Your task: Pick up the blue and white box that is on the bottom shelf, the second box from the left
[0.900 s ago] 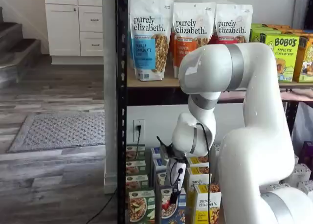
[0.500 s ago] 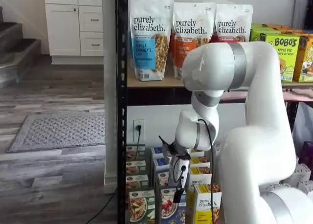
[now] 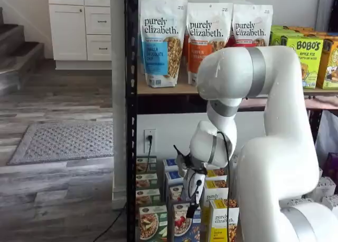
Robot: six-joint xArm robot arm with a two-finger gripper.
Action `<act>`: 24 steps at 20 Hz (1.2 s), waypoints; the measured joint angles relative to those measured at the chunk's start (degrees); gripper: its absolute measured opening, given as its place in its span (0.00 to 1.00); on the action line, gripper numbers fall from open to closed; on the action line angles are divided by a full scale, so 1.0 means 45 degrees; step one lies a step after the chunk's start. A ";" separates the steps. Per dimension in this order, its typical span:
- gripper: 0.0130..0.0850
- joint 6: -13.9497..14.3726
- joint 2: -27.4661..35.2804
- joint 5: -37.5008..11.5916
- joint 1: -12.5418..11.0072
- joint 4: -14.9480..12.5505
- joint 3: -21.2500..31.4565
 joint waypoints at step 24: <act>1.00 0.0340 0.2775 -0.0818 0.0126 -0.0290 -0.2747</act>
